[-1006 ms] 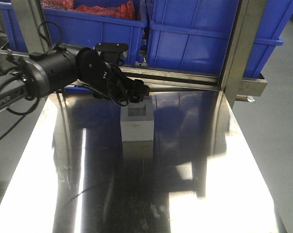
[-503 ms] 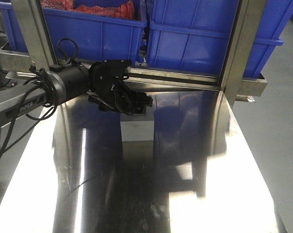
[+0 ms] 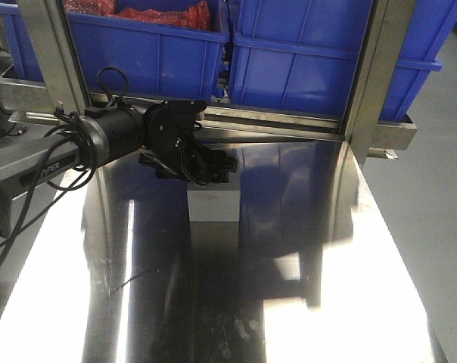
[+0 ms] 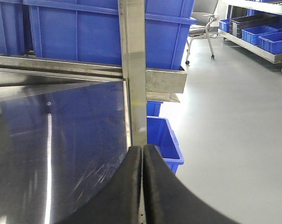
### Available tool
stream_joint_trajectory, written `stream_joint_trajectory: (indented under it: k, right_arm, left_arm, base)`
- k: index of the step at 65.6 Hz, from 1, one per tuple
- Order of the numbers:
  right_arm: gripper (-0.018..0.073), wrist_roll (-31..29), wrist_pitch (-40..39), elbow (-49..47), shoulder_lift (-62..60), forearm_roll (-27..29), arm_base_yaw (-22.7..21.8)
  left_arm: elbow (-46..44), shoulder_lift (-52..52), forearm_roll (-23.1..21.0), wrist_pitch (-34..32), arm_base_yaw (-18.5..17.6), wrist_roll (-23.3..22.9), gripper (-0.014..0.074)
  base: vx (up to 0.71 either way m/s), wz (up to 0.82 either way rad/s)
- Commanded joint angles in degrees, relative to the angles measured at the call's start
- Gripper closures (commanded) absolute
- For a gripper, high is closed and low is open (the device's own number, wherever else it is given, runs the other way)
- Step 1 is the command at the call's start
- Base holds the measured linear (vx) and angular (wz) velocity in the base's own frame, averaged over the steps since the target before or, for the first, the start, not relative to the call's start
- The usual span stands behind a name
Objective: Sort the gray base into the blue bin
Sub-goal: 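Reach the left gripper over the gray block and lower onto it, then close the left gripper on the gray block's recessed rim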
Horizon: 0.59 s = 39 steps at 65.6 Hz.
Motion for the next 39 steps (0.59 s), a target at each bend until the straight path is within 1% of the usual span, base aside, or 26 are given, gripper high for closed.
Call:
stream_joint_trajectory:
  k: [1,13,21,28,34,39]
  right_arm:
    - [0.0564,-0.5,-4.3,0.1,0.2,-0.3,-0.1]
    - [0.0564,-0.5,-4.3,0.1,0.2,-0.3,-0.1]
    - [0.0564,-0.5,-4.3,0.1,0.2,-0.3,-0.1]
    - [0.0564,-0.5,-4.3,0.1,0.2,-0.3,-0.1]
    - [0.0564,-0.5,-4.3,0.1,0.2,-0.3,-0.1]
    - [0.0564,-0.5,-4.3,0.1,0.2,-0.3,-0.1]
  left_arm:
    - [-1.7,-3.2,0.1,-0.8,-0.3,-0.1,0.0147]
    - [-1.7,-3.2,0.6,0.7,-0.3,0.1,0.0384]
    - [-1.7,-3.2,1.5,0.6,-0.3,0.1,0.0516]
    - [-1.7,-3.2,1.5,1.1,-0.3,0.1,0.0577]
    - [-1.7,-3.3,1.5,0.9,-0.3,0.2,0.0594]
    - [-1.7,-4.0,1.5,-0.5,-0.3,0.4,0.0593]
  base:
    - [0.0,0.0]
    - [0.0,0.0]
    - [0.0,0.0]
    - [0.0,0.0]
    - [0.0,0.0]
    - [0.0,0.0]
